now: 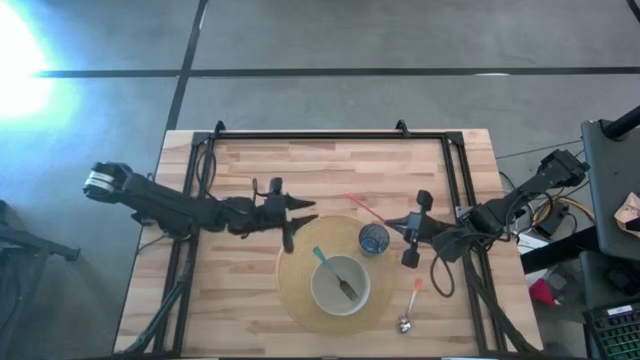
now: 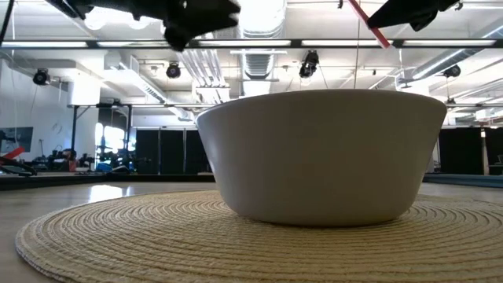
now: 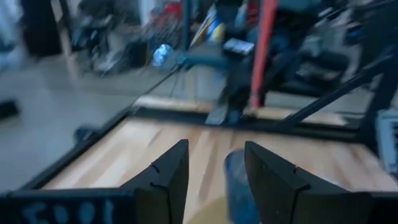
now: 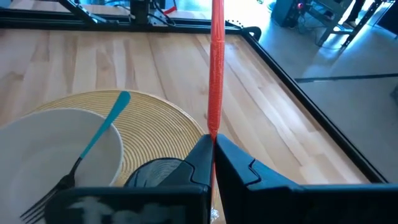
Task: Pick & Place Utensil
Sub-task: Put the pink straw into the blue cup on the brown mat
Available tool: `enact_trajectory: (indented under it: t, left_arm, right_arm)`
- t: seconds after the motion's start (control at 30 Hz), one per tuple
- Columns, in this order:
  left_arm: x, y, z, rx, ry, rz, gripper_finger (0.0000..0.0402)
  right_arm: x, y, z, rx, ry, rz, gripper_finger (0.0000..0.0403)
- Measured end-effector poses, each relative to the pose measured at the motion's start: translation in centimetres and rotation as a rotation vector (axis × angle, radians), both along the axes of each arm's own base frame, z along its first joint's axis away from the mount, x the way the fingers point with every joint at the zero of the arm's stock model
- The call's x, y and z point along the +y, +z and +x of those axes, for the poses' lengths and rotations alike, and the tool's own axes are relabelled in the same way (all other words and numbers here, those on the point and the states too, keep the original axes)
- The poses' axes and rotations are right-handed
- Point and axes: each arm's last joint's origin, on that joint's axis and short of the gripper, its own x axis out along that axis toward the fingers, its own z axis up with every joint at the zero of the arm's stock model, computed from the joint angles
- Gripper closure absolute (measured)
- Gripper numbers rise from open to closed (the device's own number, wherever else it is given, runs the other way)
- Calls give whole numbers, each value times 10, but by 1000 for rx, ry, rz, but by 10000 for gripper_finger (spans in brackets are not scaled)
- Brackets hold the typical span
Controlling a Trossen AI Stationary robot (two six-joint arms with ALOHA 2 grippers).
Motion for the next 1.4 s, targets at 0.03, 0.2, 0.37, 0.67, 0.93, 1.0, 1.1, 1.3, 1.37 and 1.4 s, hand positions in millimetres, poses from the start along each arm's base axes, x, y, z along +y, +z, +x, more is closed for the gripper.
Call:
enact_trajectory:
  t: [0.03, 0.2, 0.37, 0.67, 0.93, 1.0, 1.1, 1.3, 1.37, 1.4]
  left_arm:
    - [-1, 0, 3, -24, -22, 17, 252]
    - [-4, -1, 12, -99, -63, 81, 252]
    - [-7, -3, 20, -167, -127, 121, 252]
    - [-8, 4, 41, -279, -169, 136, 252]
    - [-13, 6, 61, -290, -241, 161, 252]
    - [-14, 5, 64, -288, -267, 165, 252]
    - [-15, 7, 67, -295, -270, 165, 252]
    - [-13, 7, 69, -295, -265, 161, 252]
    - [-13, 7, 69, -296, -261, 158, 252]
    - [-12, 7, 69, -297, -260, 158, 252]
  right_arm:
    - [0, 0, 0, -4, 0, 2, 394]
    - [2, 4, 3, -46, 9, 17, 394]
    - [6, 9, 9, -98, 31, 10, 394]
    - [18, 7, 29, -158, 80, -58, 394]
    - [22, 2, 44, -181, 85, -98, 394]
    - [21, -1, 47, -177, 71, -95, 394]
    - [19, -3, 50, -172, 58, -84, 394]
    - [19, -8, 55, -160, 56, -83, 394]
    - [19, -8, 56, -164, 70, -72, 394]
    - [19, -9, 58, -165, 77, -65, 394]
